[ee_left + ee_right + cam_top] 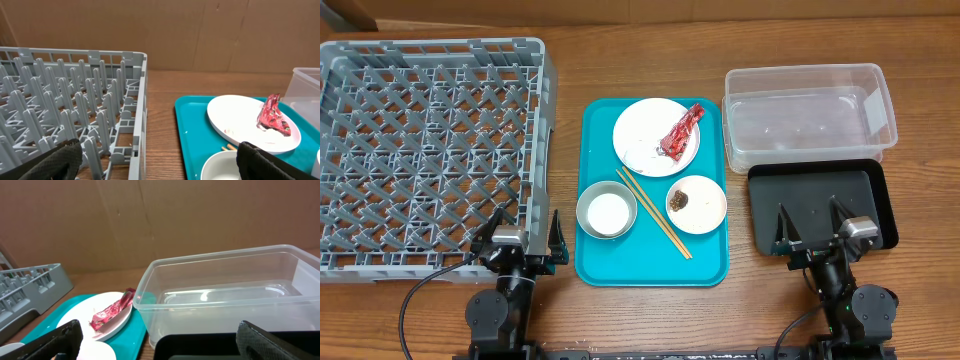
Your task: Sort waste into correct bins and load items into the dishwasher
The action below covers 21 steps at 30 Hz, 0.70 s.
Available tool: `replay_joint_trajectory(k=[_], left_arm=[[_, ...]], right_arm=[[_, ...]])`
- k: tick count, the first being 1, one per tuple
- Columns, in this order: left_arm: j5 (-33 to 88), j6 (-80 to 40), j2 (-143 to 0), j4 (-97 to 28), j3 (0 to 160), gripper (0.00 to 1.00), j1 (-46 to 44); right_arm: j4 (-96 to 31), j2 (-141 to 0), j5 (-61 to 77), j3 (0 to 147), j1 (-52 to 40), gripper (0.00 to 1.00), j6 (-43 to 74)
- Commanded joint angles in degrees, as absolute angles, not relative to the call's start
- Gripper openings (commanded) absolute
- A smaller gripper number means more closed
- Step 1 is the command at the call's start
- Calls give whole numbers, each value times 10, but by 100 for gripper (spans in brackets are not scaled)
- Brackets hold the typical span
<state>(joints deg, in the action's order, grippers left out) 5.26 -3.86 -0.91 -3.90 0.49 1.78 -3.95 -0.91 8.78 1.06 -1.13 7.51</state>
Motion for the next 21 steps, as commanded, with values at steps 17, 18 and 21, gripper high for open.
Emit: replay_joint_trajectory(k=[17,18,21], left_arm=[[53,-105,-197,-289,284,100,15],[53,-104,-221,-311,306,100,15],[46,-103,-308,-400,396,100,15]], right_arm=[[-212,-226,156,276,-11,100,150],[-226,-251,156,300,-11,100,150],[-289,-353,156,396,-11,100,148]])
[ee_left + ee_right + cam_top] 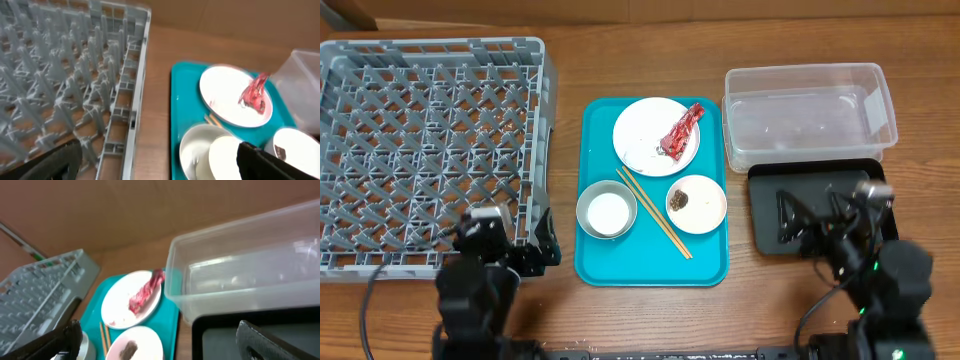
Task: Sort waste into correct bins and load items into the dishwasher
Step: 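Reach the right gripper to the red wrapper on the white plate and grasp it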
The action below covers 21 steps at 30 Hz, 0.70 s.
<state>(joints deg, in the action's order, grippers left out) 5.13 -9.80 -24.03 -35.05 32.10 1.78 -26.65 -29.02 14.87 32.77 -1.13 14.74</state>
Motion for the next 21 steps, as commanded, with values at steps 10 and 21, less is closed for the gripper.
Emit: replay_joint_trajectory(k=[10,21], left_arm=[[45,-103,-493,-586,572,100,15],[59,-104,-513,-593,578,100,15]], right_arm=[[-529,-625,168,678,-11,100,109],[-421,-721,220,717,-113,100,92]])
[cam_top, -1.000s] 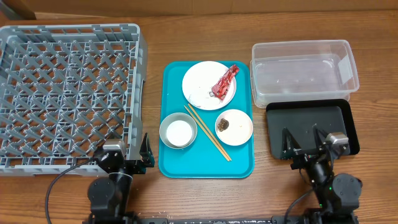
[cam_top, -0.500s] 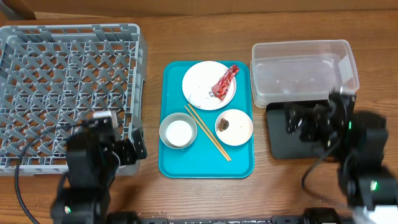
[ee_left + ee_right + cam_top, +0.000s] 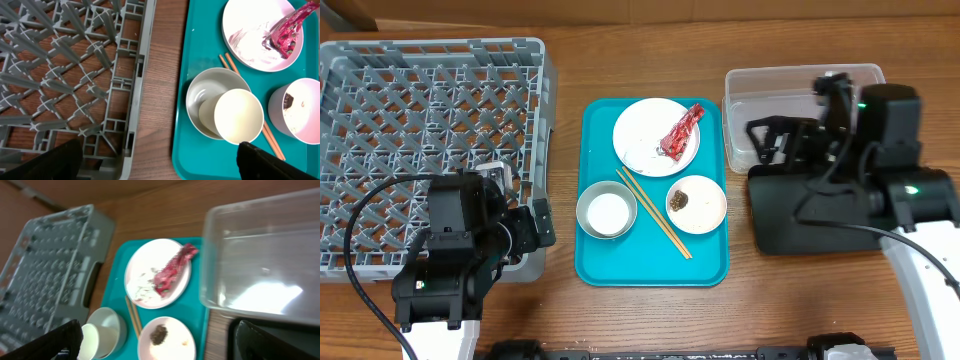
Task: Sort waste into correct bins and load items into the dishwasher
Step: 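Reach the right gripper to the red wrapper on the white plate and grasp it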
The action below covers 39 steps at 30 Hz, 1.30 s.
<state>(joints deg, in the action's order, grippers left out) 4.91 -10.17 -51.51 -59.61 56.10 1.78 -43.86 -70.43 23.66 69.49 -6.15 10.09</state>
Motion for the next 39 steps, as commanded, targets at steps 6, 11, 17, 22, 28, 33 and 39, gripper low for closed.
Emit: replay_joint_trajectory(k=[6,11,17,22,28,33,39], left_arm=[[58,-103,-513,-593,578,100,15],[58,-103,-513,-593,578,100,15],[58,-103,-513,-594,578,100,15],[58,-103,-513,-594,578,100,15],[58,-103,-513,-594,578,100,15],[58,-103,-513,-594,578,100,15],[58,-103,-513,-594,578,100,15]], right_arm=[[-416,-818,49,778,-250,100,92],[-375,-924,4,809,-303,100,127],[-312,-1026,-15,809,-312,95,225],[-268,-1103,-15,809,-312,92,254],[-266,-1155,-39,809,-310,92,306],[-264,-1172,-45,809,-310,90,316],[-267,-1183,-45,809,-310,75,333]])
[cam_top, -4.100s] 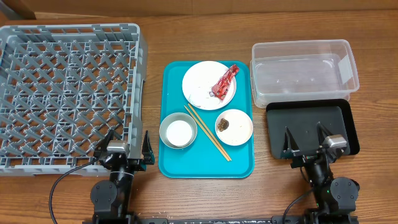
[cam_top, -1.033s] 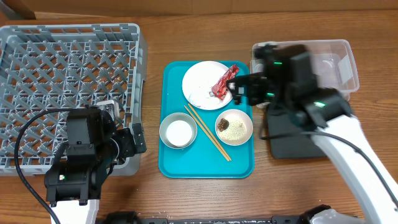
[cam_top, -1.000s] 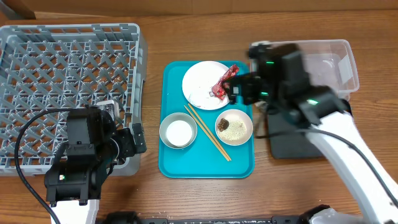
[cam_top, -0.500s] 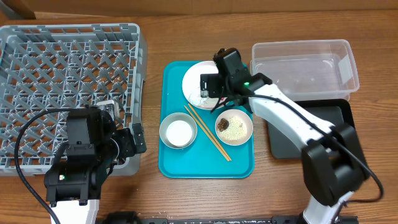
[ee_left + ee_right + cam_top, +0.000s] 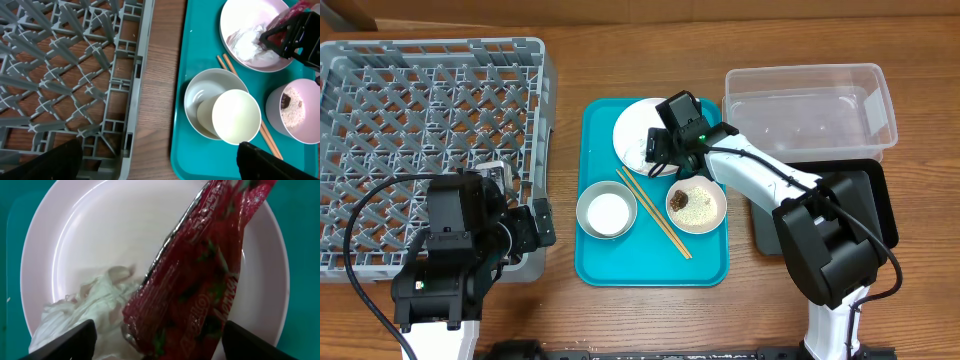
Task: Sort waste into correct bins and load items into the dishwasher
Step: 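Reach the right gripper to the red wrapper on the white plate and grasp it, then carry the red wrapper with the right gripper into the clear bin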
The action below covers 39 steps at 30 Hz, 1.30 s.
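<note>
A red snack wrapper [image 5: 200, 275] lies on the white plate [image 5: 100, 235] beside a crumpled white napkin [image 5: 85, 305], at the back of the teal tray [image 5: 620, 265]. My right gripper [image 5: 160, 350] is low over the plate, open, one finger on each side of the wrapper. In the overhead view the right gripper [image 5: 665, 150] covers the wrapper. On the tray also are a bowl holding a cup [image 5: 220, 115], a small bowl of food scraps [image 5: 696, 204] and chopsticks [image 5: 653, 213]. My left gripper [image 5: 535, 225] hangs open over the grey dish rack's [image 5: 420, 140] right edge.
A clear plastic bin [image 5: 810, 110] stands at the back right, with a black bin [image 5: 875, 200] in front of it. My right arm reaches across from the right over the black bin to the tray. Bare wooden table lies between rack and tray.
My right gripper has moved from above the clear bin and black bin leftward and down to the plate, open around the red wrapper. The left arm has not moved.
Both grippers sat open and low at the table's front edge, left by the rack, right by the black bin. They were then raised. After that the left looked down on the rack's edge and the right was over the clear bin. Now the right is at the wrapper.
</note>
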Available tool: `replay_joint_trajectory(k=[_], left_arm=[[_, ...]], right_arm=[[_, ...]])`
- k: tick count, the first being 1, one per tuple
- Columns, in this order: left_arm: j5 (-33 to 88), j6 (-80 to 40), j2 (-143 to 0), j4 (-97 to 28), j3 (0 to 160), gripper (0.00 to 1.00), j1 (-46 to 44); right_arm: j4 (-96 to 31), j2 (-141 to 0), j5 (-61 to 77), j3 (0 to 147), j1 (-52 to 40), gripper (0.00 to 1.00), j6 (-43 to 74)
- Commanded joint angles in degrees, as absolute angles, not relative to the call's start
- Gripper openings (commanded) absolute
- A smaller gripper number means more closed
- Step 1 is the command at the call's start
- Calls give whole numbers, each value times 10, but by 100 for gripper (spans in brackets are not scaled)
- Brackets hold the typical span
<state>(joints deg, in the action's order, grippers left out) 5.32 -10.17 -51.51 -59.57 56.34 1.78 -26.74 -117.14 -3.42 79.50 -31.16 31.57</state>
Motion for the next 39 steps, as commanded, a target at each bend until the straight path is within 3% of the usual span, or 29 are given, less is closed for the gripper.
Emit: replay_joint_trajectory(k=[1,5,12,22,30,32,33,35,36,37,39], left_arm=[[58,-103,-513,-594,578,100,15],[58,-103,-513,-596,578,100,15],[58,-103,-513,-598,578,100,15],[58,-103,-513,-598,578,100,15],[58,-103,-513,-597,578,100,15],[58,-103,-513,-598,578,100,15],[58,-103,-513,-597,578,100,15],[58,-103,-513,-598,578,100,15],[58,-103,-513,-598,578,100,15],[58,-103,-513,-598,578,100,15],[58,-103,-513,-598,578,100,15]], right_arm=[[-266,-1184,-45,809,-310,73,333],[-262,-1184,-45,809,-310,57,333],[-265,-1180,-47,809,-307,6,333],[-349,-1033,-52,832,-244,4,326],[-442,-985,-57,827,-132,4,330],[-448,-985,-57,817,-113,13,330],[-448,-985,-57,813,-106,23,330],[-444,-985,-51,811,-95,48,329],[-438,-983,-46,812,-93,73,321],[-436,-982,-41,814,-93,83,311],[-427,-976,20,830,-93,89,242]])
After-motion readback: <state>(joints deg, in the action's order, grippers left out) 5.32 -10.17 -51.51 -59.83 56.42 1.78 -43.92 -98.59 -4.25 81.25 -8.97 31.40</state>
